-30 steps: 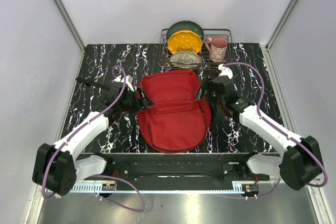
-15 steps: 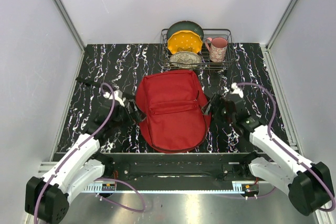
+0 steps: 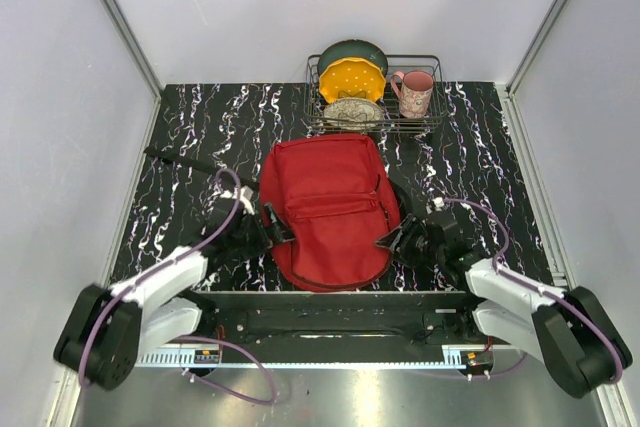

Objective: Pack the student bag
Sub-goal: Adjust the student bag at the center of the board, then reset both arms

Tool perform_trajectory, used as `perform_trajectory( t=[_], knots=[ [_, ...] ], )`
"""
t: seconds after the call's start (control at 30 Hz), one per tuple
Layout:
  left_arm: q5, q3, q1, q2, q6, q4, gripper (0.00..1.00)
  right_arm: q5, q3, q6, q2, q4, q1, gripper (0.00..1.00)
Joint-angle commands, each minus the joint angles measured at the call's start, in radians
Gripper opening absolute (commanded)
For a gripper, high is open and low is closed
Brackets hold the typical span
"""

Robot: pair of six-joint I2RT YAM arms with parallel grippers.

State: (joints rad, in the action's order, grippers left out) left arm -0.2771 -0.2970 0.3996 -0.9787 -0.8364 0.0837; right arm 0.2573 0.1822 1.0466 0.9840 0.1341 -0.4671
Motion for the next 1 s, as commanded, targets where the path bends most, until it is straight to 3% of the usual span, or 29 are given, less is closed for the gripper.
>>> perform_trajectory(
  t=[0.0,0.1,0.2,0.3,0.33,0.37,0.5,0.57,0.73,0.83,0.97],
  knots=[
    [-0.068,-0.15,0.064,-0.175,0.002,-0.188,0.95,0.155,0.051,0.021,0.106,0.196,0.001,0.42],
    [-0.062,-0.259,0.085,-0.247,0.031,-0.158,0.94,0.204,0.091,0.01,0.163,0.246,0.001,0.32],
    [-0.014,-0.329,0.084,-0.252,0.078,-0.087,0.95,0.224,0.132,-0.025,0.162,0.23,0.001,0.35],
    [0.032,-0.378,0.085,-0.249,0.155,0.029,0.98,0.172,0.155,-0.074,0.086,0.124,0.001,0.48],
    [0.058,-0.389,0.085,-0.241,0.175,0.065,0.98,0.143,0.166,-0.118,0.055,0.007,0.001,0.53],
    [0.119,-0.39,0.085,-0.229,0.206,0.092,0.99,0.064,0.19,-0.137,0.018,-0.061,-0.001,0.67],
    [0.335,-0.381,0.084,-0.14,0.237,0.27,0.99,-0.198,0.253,-0.198,-0.224,-0.44,0.001,0.86],
    [0.45,-0.375,0.079,-0.08,0.227,0.324,0.99,-0.332,0.296,-0.223,-0.289,-0.525,-0.001,0.97],
    [0.608,-0.383,0.055,0.04,0.174,0.5,0.99,-0.469,0.356,-0.264,-0.367,-0.633,0.001,1.0],
    [0.697,-0.402,0.044,0.106,0.137,0.588,0.99,-0.578,0.395,-0.289,-0.326,-0.663,0.002,0.99],
    [0.694,-0.442,0.021,0.163,0.132,0.631,0.99,-0.691,0.485,-0.352,-0.231,-0.685,0.005,1.0]
  ],
)
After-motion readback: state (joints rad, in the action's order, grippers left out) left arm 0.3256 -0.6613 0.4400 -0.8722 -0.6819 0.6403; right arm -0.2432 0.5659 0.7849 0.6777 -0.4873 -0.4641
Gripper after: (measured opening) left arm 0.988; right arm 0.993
